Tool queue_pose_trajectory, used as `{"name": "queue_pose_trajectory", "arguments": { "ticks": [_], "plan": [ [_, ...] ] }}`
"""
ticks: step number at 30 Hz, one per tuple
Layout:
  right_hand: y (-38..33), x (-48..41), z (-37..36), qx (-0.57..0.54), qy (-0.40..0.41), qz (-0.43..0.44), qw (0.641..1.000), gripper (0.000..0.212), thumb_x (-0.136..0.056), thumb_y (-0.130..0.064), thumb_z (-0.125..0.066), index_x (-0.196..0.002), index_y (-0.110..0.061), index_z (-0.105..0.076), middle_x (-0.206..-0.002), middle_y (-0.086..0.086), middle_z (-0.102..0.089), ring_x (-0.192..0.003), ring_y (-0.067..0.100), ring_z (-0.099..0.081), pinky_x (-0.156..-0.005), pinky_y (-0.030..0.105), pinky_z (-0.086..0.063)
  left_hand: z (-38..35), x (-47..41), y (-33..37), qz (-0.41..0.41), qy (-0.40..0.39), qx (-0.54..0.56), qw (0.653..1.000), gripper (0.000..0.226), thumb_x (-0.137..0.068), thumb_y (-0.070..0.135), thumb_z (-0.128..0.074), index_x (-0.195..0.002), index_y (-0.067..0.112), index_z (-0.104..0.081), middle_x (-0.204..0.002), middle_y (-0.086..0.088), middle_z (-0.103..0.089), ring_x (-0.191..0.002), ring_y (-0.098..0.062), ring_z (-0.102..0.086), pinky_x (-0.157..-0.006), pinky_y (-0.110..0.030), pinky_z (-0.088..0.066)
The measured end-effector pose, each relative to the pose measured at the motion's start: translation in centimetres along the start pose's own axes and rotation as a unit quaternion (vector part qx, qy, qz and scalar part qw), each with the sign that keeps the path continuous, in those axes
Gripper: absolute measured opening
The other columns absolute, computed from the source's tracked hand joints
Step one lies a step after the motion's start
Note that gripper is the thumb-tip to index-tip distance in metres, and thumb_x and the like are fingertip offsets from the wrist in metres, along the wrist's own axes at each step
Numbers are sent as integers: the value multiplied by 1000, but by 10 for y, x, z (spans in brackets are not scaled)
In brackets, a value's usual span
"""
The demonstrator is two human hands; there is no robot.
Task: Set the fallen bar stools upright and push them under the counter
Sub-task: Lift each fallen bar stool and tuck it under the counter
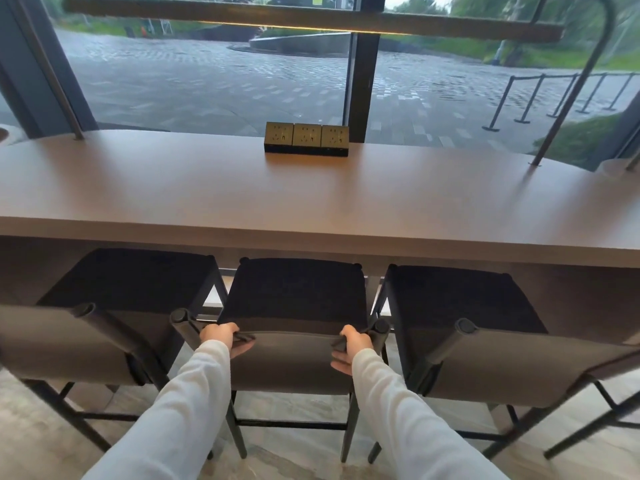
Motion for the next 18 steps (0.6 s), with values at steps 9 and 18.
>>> {"name": "queue_pose_trajectory", "arguments": {
  "ticks": [9,18],
  "plan": [
    [-12,-4,-1,-16,-8,6,1000,6,-91,-15,-47,-85,-13,-48,-84,6,-60,-85,22,-63,-74,39,-53,-5,-7,3,-7,-14,0,1000,41,-88,-8,-51,-128,-6,-43,-125,-31,-51,-106,-48,-55,-72,-51,-53],
    [-22,-5,-5,2,-14,14,1000,16,-92,-19,-47,-105,-10,-49,-96,8,-61,-94,23,-63,-79,38,-54,-13,-16,10,-15,-32,21,999,41,-87,-7,-50,-127,-9,-43,-123,-32,-52,-106,-47,-56,-78,-51,-52]
  ]
}}
Point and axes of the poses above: each hand's wrist, its own x-axis away from the middle knuckle, its own z-axis out of the back of the hand, y = z × x, the point moved 8 cm from there along -x, towards the middle knuckle
